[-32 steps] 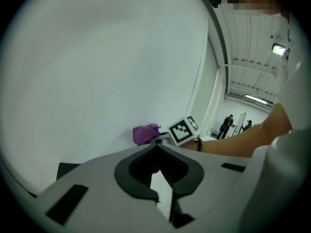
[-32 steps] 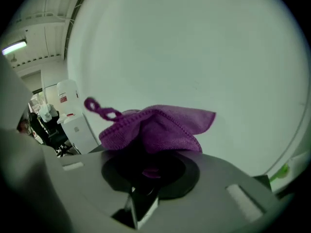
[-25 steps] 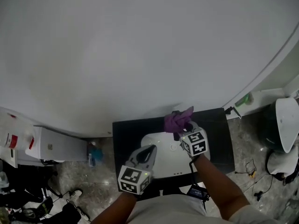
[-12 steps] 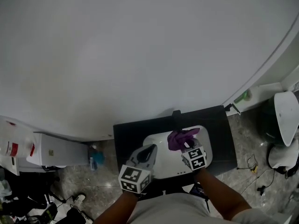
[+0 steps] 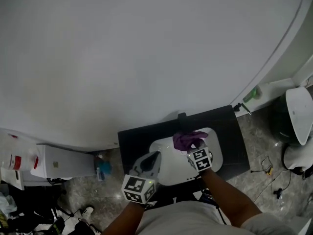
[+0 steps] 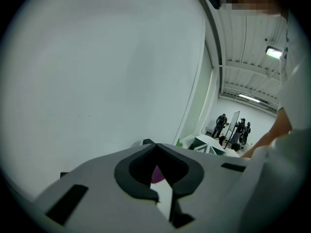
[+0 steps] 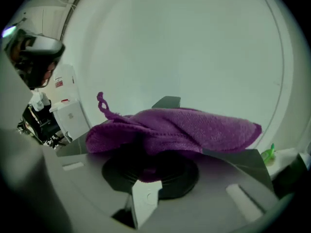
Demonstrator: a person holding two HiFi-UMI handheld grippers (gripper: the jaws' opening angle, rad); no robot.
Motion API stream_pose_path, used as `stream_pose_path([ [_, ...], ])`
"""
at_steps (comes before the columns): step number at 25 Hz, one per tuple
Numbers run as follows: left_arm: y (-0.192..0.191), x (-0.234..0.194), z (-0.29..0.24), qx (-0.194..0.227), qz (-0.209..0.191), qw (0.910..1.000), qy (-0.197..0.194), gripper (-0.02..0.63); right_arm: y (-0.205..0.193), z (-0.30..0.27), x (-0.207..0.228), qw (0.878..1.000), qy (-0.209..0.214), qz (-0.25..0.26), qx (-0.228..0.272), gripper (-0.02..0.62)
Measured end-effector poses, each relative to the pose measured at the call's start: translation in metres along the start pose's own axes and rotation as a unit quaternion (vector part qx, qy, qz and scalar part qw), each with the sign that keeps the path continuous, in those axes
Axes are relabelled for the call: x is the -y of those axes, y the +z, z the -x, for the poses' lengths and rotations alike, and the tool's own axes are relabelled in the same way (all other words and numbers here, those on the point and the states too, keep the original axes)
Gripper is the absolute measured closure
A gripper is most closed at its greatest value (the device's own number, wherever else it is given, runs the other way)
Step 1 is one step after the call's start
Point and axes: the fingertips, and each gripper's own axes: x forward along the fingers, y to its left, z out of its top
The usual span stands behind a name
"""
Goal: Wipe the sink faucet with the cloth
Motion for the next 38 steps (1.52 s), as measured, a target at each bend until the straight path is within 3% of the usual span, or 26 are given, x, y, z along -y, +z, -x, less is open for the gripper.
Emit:
stream_pose_path([
  [3, 0.0, 0.002, 0.002, 0.005, 0.003, 1.0, -0.003, 0.6, -0.017, 0.023, -0.015, 1.0, 0.012, -0.006, -0.01, 0.535],
  [10, 0.004, 0.007, 0.008, 0.002, -0.008, 0.9999, 0.006, 0.6, 0.036, -0.031, 0.032, 0.999, -0.024, 0.021, 0.014, 0.535],
  [18, 0.008, 0.008, 0.008, 0.013, 0.003, 0.9999, 0.001, 0.6, -0.023, 0.03, -0.013, 1.0, 0.017, -0.019, -0.014, 0.535],
  [20, 0.012, 0.009, 0.01, 0.017, 0.004, 0.9998, -0.001, 0.6, -0.001, 0.047, -0.015, 1.0, 0.023, -0.011, 0.01, 0.535],
  [24, 0.027, 0.009, 0.015, 0.027, -0.007, 0.9996, 0.003, 0.6, 0.098, 0.039, 0.004, 0.995, 0.009, 0.041, 0.093, 0.535],
  [26, 0.034, 0.011, 0.021, 0.029, -0.016, 0.9994, 0.007, 0.6, 0.12, 0.012, 0.022, 0.994, -0.009, 0.065, 0.091, 0.535],
  [28, 0.039, 0.013, 0.028, 0.031, -0.023, 0.9992, 0.014, 0.6, 0.118, -0.015, 0.039, 0.996, -0.017, 0.066, 0.065, 0.535],
  [31, 0.046, 0.009, 0.039, 0.037, -0.024, 0.9987, 0.026, 0.6, 0.108, -0.022, 0.047, 0.998, -0.014, 0.024, 0.055, 0.535],
  [38, 0.056, 0.011, 0.045, 0.052, -0.026, 0.9982, 0.018, 0.6, 0.036, 0.052, -0.019, 0.999, 0.034, 0.014, 0.038, 0.535],
])
